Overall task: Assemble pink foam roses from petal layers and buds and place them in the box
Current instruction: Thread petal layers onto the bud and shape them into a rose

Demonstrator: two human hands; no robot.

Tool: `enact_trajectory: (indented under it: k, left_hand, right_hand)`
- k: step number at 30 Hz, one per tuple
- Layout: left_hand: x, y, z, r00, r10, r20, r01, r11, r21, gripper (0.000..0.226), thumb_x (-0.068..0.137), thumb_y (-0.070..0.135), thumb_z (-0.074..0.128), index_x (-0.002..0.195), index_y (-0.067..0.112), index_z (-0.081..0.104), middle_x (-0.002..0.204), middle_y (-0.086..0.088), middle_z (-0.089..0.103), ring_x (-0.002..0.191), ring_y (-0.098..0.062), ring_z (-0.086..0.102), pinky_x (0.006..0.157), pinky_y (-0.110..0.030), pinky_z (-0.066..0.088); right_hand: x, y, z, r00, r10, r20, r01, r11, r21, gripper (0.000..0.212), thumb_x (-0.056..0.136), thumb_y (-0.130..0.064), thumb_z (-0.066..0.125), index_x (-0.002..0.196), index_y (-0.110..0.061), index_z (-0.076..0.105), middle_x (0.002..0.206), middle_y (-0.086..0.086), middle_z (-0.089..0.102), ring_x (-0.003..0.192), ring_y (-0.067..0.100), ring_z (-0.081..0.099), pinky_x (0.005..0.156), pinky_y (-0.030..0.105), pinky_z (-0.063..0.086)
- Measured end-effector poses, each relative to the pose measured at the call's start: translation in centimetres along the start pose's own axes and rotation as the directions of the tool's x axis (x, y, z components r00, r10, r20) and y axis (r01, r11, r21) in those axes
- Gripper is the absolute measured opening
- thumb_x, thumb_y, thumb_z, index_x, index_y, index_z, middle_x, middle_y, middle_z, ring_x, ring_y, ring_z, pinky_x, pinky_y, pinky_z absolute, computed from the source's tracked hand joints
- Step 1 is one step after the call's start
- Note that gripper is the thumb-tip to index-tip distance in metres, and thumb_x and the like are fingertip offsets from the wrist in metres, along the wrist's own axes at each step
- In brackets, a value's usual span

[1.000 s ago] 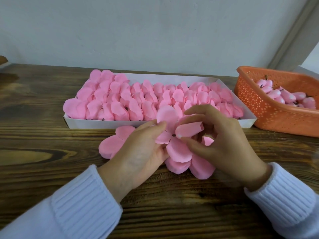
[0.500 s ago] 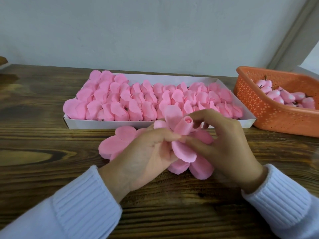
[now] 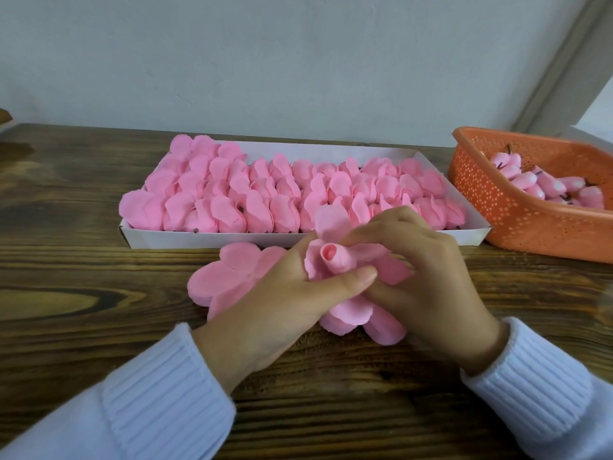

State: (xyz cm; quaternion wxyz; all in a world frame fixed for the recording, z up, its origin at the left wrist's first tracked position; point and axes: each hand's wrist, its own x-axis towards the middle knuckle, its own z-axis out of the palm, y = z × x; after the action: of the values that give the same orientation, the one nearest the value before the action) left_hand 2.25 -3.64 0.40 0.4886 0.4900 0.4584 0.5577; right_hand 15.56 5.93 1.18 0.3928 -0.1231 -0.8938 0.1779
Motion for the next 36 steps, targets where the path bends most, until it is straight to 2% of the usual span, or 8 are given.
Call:
enact_trajectory:
  k: [4, 7, 11, 16, 21, 30, 33, 36]
  left_hand:
    - [0.0, -0.3, 0.0, 0.994, 0.002, -0.108, -0.001, 1.0, 0.008, 0.034, 0.081, 0.022, 0.061, 0.109, 0.002, 0.065, 0.11, -0.028, 0.065, 0.108, -0.032, 0.064, 0.102, -0.048, 0.046]
    - [-0.1, -0.5, 0.0, 0.987, -0.047, -0.156, 0.047, 0.999, -0.007, 0.036, 0.077, 0.025, 0.061, 0.111, 0.014, 0.064, 0.108, -0.013, 0.07, 0.108, -0.027, 0.065, 0.1, -0.051, 0.047]
    - [-0.1, -0.3, -0.3, 0.986, -0.049, -0.157, 0.046, 0.999, -0.028, 0.019, 0.072, 0.024, 0.064, 0.088, 0.033, 0.07, 0.083, 0.004, 0.066, 0.091, -0.016, 0.065, 0.085, -0.035, 0.053]
    - [-0.2, 0.1, -0.4, 0.99, -0.092, -0.106, 0.094, 0.996, 0.007, 0.076, 0.071, 0.018, 0.063, 0.141, 0.035, 0.038, 0.121, 0.004, 0.061, 0.121, -0.018, 0.055, 0.109, -0.047, 0.039]
    - [-0.2, 0.1, -0.4, 0.98, -0.187, -0.073, 0.19, 0.981, 0.034, 0.11, 0.056, 0.03, 0.071, 0.142, 0.061, 0.01, 0.139, 0.016, 0.046, 0.132, -0.011, 0.044, 0.113, -0.041, 0.032]
    - [-0.2, 0.7, -0.1, 0.971, -0.213, -0.105, 0.22, 0.974, 0.054, 0.111, 0.058, 0.012, 0.061, 0.143, 0.057, 0.005, 0.128, 0.018, 0.048, 0.128, -0.013, 0.047, 0.111, -0.04, 0.035]
    - [0.1, 0.5, 0.0, 0.973, -0.17, -0.155, 0.153, 0.981, -0.116, 0.096, 0.06, 0.007, 0.061, 0.141, 0.044, 0.025, 0.123, -0.002, 0.057, 0.103, -0.014, 0.064, 0.093, -0.038, 0.049]
    - [0.1, 0.2, -0.1, 0.996, -0.087, -0.006, 0.086, 0.988, -0.131, 0.059, 0.075, 0.01, 0.058, 0.131, 0.007, 0.043, 0.1, -0.017, 0.06, 0.084, -0.02, 0.062, 0.068, -0.038, 0.049]
  right_hand:
    - [0.1, 0.0, 0.2, 0.997, -0.075, 0.031, 0.076, 0.997, -0.029, 0.025, 0.074, -0.013, 0.077, 0.098, -0.013, 0.073, 0.094, -0.009, 0.065, 0.093, 0.023, 0.057, 0.082, 0.038, 0.048]
    - [0.1, 0.3, 0.0, 0.992, -0.086, 0.093, 0.088, 0.996, -0.008, 0.031, 0.074, -0.015, 0.077, 0.104, -0.018, 0.071, 0.119, 0.002, 0.06, 0.113, 0.024, 0.051, 0.098, 0.032, 0.038]
    - [0.1, 0.4, -0.2, 0.99, 0.062, 0.123, -0.095, 0.953, 0.287, 0.045, 0.077, -0.009, 0.067, 0.119, -0.023, 0.055, 0.134, 0.001, 0.049, 0.13, 0.02, 0.044, 0.105, 0.043, 0.038]
    - [0.4, 0.7, -0.2, 0.961, 0.241, 0.137, -0.276, 0.79, 0.548, 0.059, 0.077, -0.009, 0.068, 0.127, -0.027, 0.043, 0.109, 0.003, 0.065, 0.103, 0.016, 0.062, 0.087, 0.033, 0.048]
    - [0.4, 0.8, -0.7, 0.924, 0.228, 0.307, -0.376, 0.683, 0.627, 0.066, 0.076, -0.007, 0.073, 0.133, -0.02, 0.041, 0.103, 0.013, 0.07, 0.093, 0.029, 0.069, 0.08, 0.036, 0.056]
    - [0.4, 0.5, -1.1, 0.917, 0.166, 0.363, -0.327, 0.835, 0.444, 0.063, 0.073, -0.011, 0.077, 0.124, -0.033, 0.049, 0.092, -0.009, 0.069, 0.089, 0.006, 0.065, 0.079, 0.019, 0.05]
    - [0.5, 0.2, -0.9, 0.942, 0.221, 0.253, -0.323, 0.803, 0.502, 0.054, 0.072, -0.013, 0.077, 0.119, -0.023, 0.053, 0.097, -0.014, 0.069, 0.091, 0.006, 0.066, 0.077, 0.02, 0.052]
    - [0.5, 0.1, -0.7, 0.942, 0.283, 0.182, -0.335, 0.737, 0.587, 0.048, 0.071, -0.011, 0.076, 0.114, -0.013, 0.054, 0.095, -0.015, 0.07, 0.087, 0.003, 0.066, 0.073, 0.018, 0.053]
